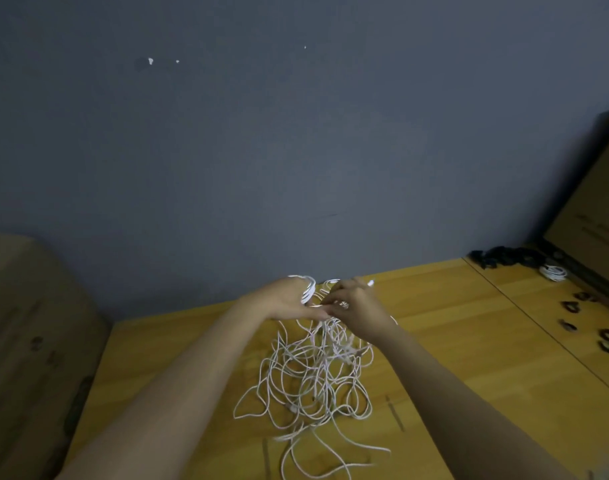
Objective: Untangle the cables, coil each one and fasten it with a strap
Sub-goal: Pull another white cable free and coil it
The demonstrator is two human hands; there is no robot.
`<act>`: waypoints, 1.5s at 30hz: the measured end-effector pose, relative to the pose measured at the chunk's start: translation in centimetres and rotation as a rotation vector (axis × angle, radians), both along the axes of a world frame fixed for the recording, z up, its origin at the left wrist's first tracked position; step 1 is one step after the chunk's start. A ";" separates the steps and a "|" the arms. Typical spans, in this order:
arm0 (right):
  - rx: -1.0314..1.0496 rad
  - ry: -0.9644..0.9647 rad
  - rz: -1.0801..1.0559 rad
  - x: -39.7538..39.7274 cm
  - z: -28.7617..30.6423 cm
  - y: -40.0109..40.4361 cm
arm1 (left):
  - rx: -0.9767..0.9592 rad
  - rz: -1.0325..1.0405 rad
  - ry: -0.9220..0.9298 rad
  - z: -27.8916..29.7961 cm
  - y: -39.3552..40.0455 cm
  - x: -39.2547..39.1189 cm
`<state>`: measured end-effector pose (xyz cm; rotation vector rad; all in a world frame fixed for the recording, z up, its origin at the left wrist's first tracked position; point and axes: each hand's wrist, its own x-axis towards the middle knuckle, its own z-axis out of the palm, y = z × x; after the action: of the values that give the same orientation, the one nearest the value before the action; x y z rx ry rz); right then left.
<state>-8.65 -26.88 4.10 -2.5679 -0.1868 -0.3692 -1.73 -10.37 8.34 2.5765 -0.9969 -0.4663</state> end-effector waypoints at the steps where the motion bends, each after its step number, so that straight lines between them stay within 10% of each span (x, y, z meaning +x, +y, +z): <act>1: 0.041 0.016 0.031 -0.1 -0.1 -0.2 | -0.002 -0.005 0.010 -0.1 0.3 0.2; 22: 0.479 0.305 -0.854 -2.1 -2.7 -6.9 | -0.408 0.624 -0.541 1.4 2.4 2.5; 37: 0.331 0.135 -0.034 2.4 2.0 -0.4 | -0.616 0.319 -0.306 4.2 -2.1 1.6; 45: 1.043 -0.020 -0.244 0.6 -0.3 -1.5 | -0.721 0.579 -0.345 4.1 -0.7 2.9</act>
<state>-8.10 -28.39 3.82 -1.5508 0.2606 -0.4302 1.16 -11.11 12.47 2.1375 -0.3505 0.4302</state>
